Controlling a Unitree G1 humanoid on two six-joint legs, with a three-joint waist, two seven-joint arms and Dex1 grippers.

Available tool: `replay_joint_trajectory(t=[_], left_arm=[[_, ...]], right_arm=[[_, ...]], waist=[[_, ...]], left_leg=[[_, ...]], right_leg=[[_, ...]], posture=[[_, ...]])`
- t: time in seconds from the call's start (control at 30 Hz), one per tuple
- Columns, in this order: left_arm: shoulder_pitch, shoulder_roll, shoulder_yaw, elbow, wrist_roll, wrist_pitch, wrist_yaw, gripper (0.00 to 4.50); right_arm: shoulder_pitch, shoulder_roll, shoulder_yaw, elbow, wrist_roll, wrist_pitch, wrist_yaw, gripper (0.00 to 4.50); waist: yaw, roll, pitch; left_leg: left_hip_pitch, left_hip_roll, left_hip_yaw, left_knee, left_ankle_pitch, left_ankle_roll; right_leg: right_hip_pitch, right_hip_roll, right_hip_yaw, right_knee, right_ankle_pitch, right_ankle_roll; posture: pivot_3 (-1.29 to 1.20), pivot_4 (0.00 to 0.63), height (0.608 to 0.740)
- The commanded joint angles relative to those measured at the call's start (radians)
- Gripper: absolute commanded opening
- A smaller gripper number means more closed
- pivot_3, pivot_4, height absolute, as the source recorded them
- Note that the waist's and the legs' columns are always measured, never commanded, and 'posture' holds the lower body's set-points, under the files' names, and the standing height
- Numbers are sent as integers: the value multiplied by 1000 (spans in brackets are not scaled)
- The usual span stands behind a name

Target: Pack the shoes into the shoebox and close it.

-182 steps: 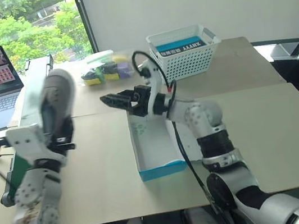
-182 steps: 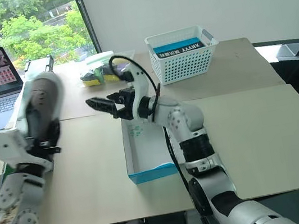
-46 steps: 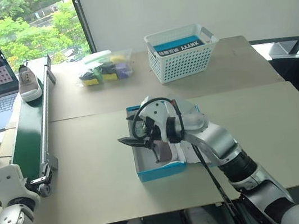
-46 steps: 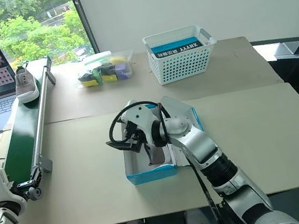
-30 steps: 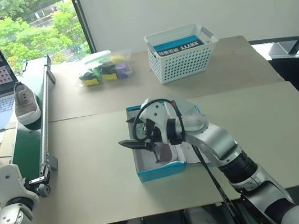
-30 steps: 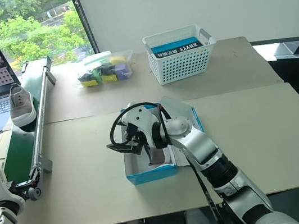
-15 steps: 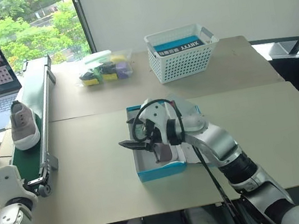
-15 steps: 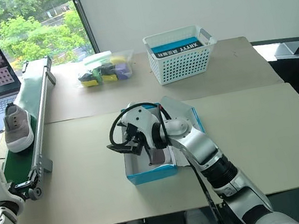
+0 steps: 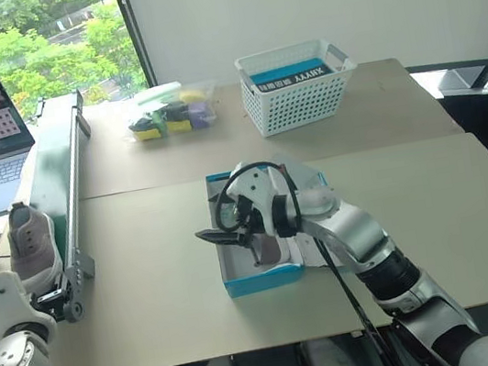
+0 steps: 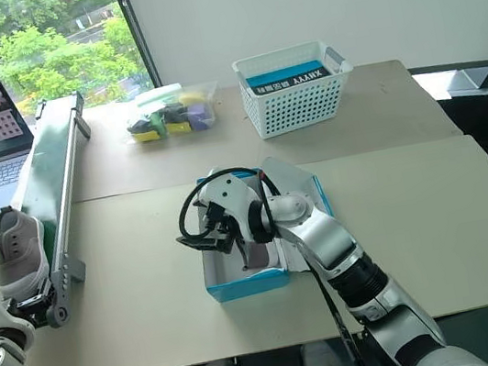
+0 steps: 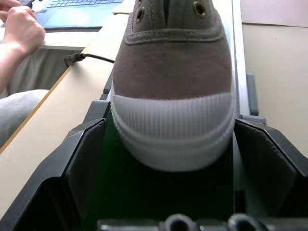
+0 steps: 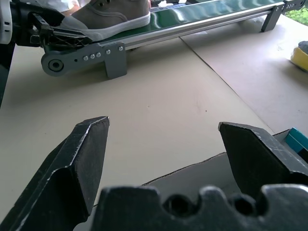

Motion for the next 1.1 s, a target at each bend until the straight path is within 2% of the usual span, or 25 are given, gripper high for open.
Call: replay_joint_trajectory(t=[0.03,0.17,0.3,0.4,0.53,0.77,0.9,1.1], left_arm=[[-9,-7,23,-9,-13,5,11,3957],[-28,-9,37,-15,-30,18,19,2956],[-41,-8,43,-20,-42,19,25,2580],[-71,-28,54,-44,-61,-16,36,2555],[-114,-53,-23,-162,5,-222,35,2555],[-122,-91,-280,-250,81,-252,22,2555],[-135,-133,-445,-283,76,-248,-10,2555],[-155,-191,-622,-354,74,-203,-18,2555]], right_arm=[[-11,9,-29,-35,14,4,-3,4500],[-17,12,-36,-32,15,6,-4,4500],[-21,14,-40,-29,13,7,-6,4500],[-26,20,-49,-21,16,12,-13,4500],[-61,74,-134,37,59,107,-78,4500],[-202,266,-508,217,340,534,-269,4500],[-286,355,-732,310,529,732,-359,4500],[-303,374,-756,287,623,803,-412,4500]], waist=[[0,0,0],[4,0,0],[4,0,0],[6,0,0],[6,-6,-1],[6,-6,-1],[4,-6,0],[-1,-6,0]], left_leg=[[0,0,0,0,0,0],[3,0,0,0,0,0],[4,0,0,0,1,-1],[4,0,0,0,1,-1],[3,0,0,0,1,-2],[1,0,0,0,1,-2],[-2,0,0,0,1,-2],[-2,0,0,0,1,-2]], right_leg=[[0,0,0,0,0,0],[1,0,0,1,0,0],[3,0,0,1,0,-1],[3,0,0,2,0,-1],[2,0,0,1,1,-1],[1,0,0,1,2,-1],[-1,0,0,1,2,-1],[-1,0,0,0,1,-1]], posture=[[0,150,728],[0,150,728],[0,150,728],[0,150,728],[0,150,728],[0,150,728],[0,150,728],[0,150,728]])
